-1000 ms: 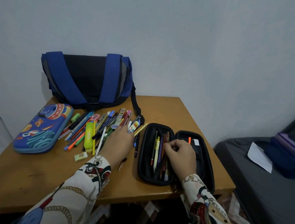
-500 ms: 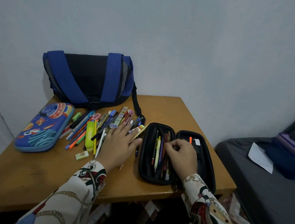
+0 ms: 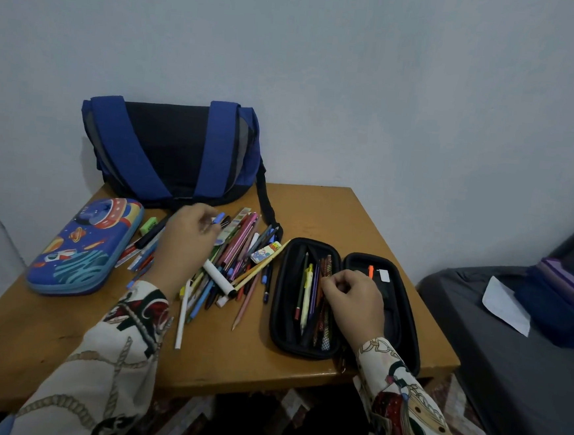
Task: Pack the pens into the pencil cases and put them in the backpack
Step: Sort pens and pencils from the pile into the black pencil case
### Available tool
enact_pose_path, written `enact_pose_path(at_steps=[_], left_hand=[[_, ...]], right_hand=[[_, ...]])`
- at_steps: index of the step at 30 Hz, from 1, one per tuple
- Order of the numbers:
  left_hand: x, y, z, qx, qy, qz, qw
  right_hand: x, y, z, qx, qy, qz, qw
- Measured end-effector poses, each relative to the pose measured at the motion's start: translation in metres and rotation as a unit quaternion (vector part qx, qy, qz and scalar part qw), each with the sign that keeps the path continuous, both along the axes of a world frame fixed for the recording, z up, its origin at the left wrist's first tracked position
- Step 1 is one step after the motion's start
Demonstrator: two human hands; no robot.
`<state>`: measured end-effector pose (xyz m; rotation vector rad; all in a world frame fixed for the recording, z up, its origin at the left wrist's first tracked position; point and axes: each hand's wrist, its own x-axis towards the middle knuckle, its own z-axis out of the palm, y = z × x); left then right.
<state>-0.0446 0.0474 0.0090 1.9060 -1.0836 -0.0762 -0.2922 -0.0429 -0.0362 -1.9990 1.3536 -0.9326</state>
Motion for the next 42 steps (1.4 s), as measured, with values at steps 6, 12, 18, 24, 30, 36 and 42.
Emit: enact_pose_path(at_steps=[6, 12, 18, 24, 30, 36, 42], left_hand=[[0.027, 0.022, 0.008, 0.240, -0.045, 0.056, 0.968], [0.014, 0.032, -0.003, 0.427, -0.059, 0.012, 0.902], [0.007, 0.029, -0.008, 0.398, -0.062, 0.022, 0.915], [0.002, 0.026, -0.011, 0.344, -0.091, 0.030, 0.934], [0.006, 0.028, -0.012, 0.269, -0.070, 0.064, 0.958], [0.002, 0.029, -0.006, 0.133, -0.036, 0.090, 0.986], [-0.030, 0.010, 0.011, 0.000, 0.204, 0.010, 0.979]], right_hand=[[0.000, 0.000, -0.001, -0.001, 0.002, 0.000, 1.000], [0.000, 0.001, 0.000, -0.002, -0.001, 0.000, 1.000], [0.000, 0.000, -0.001, -0.001, -0.001, 0.000, 1.000], [-0.001, 0.001, -0.001, -0.002, 0.000, 0.002, 1.000], [0.000, 0.000, -0.001, 0.000, 0.002, 0.001, 1.000], [0.000, 0.000, -0.001, 0.000, -0.001, 0.001, 1.000], [0.001, 0.000, -0.001, 0.000, -0.006, -0.003, 1.000]])
